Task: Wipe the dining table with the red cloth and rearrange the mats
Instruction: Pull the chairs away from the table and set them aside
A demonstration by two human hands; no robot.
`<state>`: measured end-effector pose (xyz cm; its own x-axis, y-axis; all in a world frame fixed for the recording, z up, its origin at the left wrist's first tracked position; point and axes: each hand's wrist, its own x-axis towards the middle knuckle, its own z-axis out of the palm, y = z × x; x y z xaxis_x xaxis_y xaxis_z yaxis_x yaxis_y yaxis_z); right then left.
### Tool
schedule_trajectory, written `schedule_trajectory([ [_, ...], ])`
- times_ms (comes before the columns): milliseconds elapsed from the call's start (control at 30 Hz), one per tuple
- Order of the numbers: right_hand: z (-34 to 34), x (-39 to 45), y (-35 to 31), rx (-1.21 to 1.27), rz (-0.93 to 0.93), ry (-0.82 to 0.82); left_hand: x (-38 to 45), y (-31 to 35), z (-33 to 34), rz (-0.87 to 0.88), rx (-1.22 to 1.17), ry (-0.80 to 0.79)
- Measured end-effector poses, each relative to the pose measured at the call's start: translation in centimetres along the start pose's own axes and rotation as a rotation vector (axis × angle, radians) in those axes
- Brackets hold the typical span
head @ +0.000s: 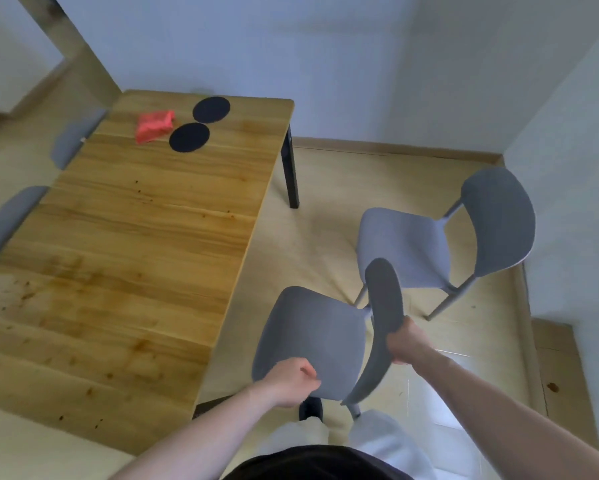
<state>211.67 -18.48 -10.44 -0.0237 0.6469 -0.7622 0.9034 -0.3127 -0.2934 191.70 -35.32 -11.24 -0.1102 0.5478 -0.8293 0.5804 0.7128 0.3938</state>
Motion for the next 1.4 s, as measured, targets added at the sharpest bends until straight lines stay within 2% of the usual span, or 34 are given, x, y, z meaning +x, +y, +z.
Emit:
schedule_trajectory([
  [167,1.7,-1.3,-3.5,0.165,-0.022,-0.129,-0.7,0.9,2.2,-0.302,-0.361,-0.348],
  [233,2.7,-1.7,-4.2,0.270,-0.019,-0.196,-0.4,0.6,3.3,-0.388,-0.474,-0.394],
  [433,3.2,-2.5,-4.0,0.319,-0.026,-0.370,0.1,0.4,6.9,-0.600,-1.145,-0.202],
  [633,1.2,-0.3,-2.8,0.212,-0.112,-0.389,-0.7,3.2,8.5,-0.602,-1.597,0.007],
  [833,-0.1,0.9,-4.1,0.171,-0.126,-0.383,-0.7,3.7,8.4,-0.534,-1.760,0.195],
  [1100,3.1,0.8,-7.7,0.193,-0.145,-0.389,-0.8,0.7,4.6,-0.493,-1.852,0.372],
  [1267,6.8,-0.2,-12.2,0.251,-0.123,-0.382,-2.2,-3.7,0.8,-0.444,-1.940,0.427],
  [1400,8.9,-0.5,-15.5,0.297,-0.119,-0.376,-2.7,-6.6,-2.3,-0.382,-1.952,0.390],
])
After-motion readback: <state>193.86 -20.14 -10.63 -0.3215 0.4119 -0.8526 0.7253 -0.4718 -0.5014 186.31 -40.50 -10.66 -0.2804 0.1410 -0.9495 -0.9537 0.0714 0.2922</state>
